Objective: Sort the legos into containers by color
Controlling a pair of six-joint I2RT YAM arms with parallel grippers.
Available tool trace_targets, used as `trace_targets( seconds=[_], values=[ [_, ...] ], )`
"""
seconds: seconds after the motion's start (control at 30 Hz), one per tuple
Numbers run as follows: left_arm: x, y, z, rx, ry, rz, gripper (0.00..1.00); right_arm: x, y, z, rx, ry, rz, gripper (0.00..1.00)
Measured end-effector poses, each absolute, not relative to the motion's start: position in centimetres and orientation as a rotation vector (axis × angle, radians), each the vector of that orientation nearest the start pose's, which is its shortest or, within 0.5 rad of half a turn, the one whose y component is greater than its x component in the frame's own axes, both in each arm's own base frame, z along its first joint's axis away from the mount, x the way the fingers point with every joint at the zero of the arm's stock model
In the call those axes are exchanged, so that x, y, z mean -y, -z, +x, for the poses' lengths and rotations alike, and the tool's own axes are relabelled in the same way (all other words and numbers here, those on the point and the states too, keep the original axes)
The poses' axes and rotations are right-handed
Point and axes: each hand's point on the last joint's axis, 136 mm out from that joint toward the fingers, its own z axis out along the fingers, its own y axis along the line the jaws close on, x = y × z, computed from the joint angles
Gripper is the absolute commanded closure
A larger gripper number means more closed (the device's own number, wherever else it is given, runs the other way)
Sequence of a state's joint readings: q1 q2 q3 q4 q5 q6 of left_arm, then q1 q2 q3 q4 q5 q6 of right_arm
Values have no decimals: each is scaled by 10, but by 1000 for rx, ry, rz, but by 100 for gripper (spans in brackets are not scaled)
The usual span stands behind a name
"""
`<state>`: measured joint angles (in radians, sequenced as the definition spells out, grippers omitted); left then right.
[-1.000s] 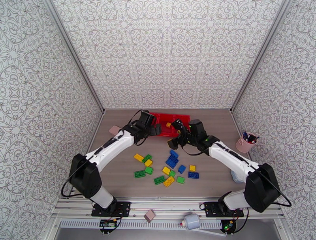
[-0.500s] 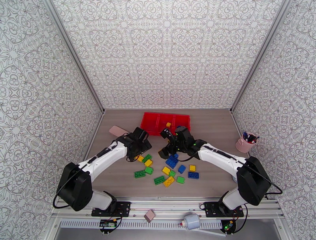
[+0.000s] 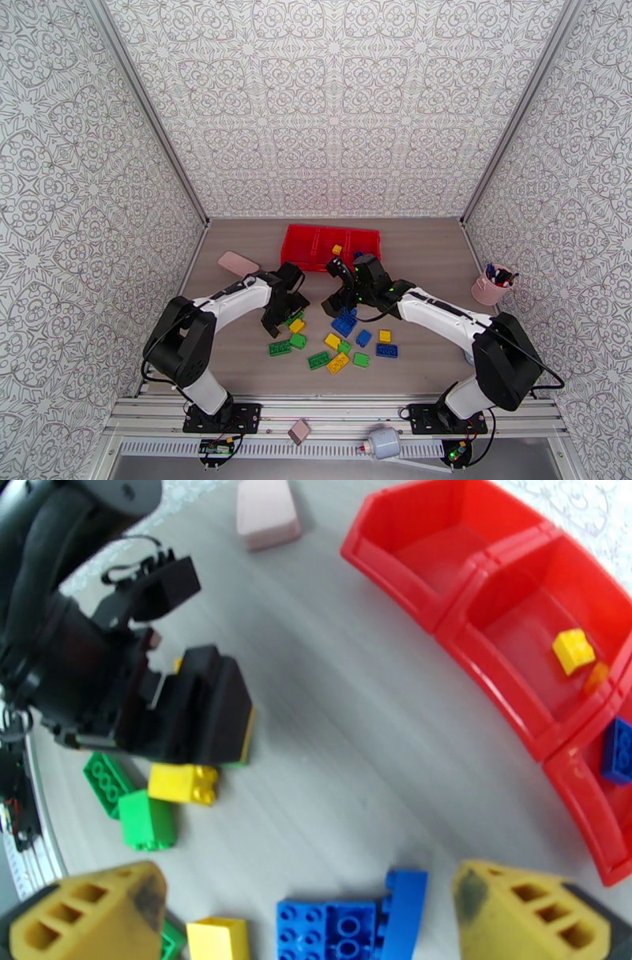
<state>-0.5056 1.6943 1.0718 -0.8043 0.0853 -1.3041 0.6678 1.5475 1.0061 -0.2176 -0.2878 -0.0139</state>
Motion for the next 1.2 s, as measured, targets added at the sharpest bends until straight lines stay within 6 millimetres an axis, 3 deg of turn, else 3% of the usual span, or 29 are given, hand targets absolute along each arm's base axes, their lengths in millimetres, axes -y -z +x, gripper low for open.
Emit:
trace_targets(
  seconds=[0.23,0.5,0.73,0.83,1.03,1.2],
  values=[
    [170,-26,281,-2889,230,-1195,8,-297,-127,302,-2227,-638,-921,0],
    [171,-18,279,-2918,214,-1188,36,-292,-119,298,-2252,-626,-912,0],
    [171,-23,283,-2900,217,-1179,38,-281,-120,302,-2251,-617,-834,0],
    [168,-41,290,-2852,231,-1161,39,-275,-123,308,-2242,-607,-770,0],
    [171,-101,323,-2692,349,-1076,39,-265,-134,323,-2207,-580,-654,0],
    [165,-128,354,-2599,387,-1049,40,-253,-142,337,-2183,-562,-544,0]
  ],
)
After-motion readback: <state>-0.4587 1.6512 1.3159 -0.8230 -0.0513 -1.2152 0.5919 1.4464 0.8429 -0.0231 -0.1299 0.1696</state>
